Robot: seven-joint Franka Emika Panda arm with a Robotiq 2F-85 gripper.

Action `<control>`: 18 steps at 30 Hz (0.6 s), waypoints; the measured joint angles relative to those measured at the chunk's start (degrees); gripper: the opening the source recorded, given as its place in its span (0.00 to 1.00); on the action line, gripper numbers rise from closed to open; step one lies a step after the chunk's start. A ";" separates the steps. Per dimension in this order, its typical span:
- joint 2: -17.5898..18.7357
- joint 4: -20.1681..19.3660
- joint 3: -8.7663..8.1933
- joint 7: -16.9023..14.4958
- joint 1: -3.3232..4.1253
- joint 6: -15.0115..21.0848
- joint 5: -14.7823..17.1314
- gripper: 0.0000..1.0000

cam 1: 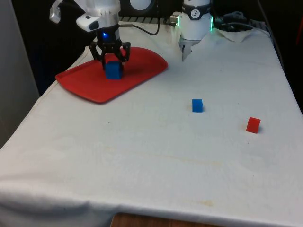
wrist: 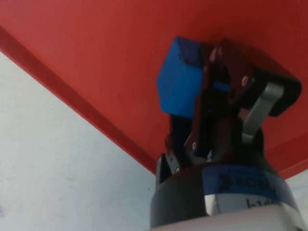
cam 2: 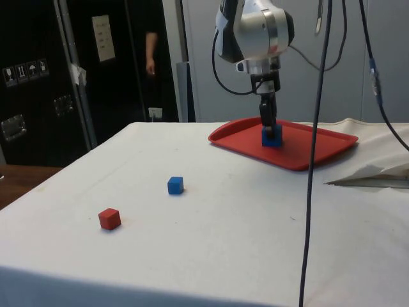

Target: Pick up the largest block and place it onto the tray.

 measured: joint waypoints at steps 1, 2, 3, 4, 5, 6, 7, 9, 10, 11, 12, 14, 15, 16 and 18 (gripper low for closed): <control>0.00 0.00 0.00 0.00 0.00 0.00 0.00 0.45; 0.00 0.00 0.00 0.00 0.00 0.00 0.00 0.55; 0.00 0.00 0.00 0.00 0.06 0.00 0.00 0.66; 0.00 0.00 0.00 0.00 0.06 0.00 0.00 0.76; 0.00 0.00 0.00 0.00 0.06 -0.06 0.00 0.95; 0.00 0.00 0.00 0.00 0.06 -0.06 0.00 1.00; 0.00 0.00 0.00 0.00 0.06 -0.06 0.00 1.00; 0.00 0.00 0.00 0.00 0.11 -0.06 0.00 1.00; 0.00 0.00 0.00 0.00 0.11 -0.06 0.00 1.00; 0.00 0.00 0.00 0.00 0.11 -0.06 0.00 1.00; 0.00 0.00 0.00 0.00 0.11 -0.06 0.00 1.00; 0.00 0.00 0.00 0.00 0.11 -0.06 0.00 1.00; 0.00 0.00 0.00 0.00 0.11 -0.06 0.00 1.00; 0.00 0.00 0.00 0.00 0.11 -0.06 0.00 1.00; -0.23 0.11 -0.40 -0.06 0.34 -0.06 -0.06 1.00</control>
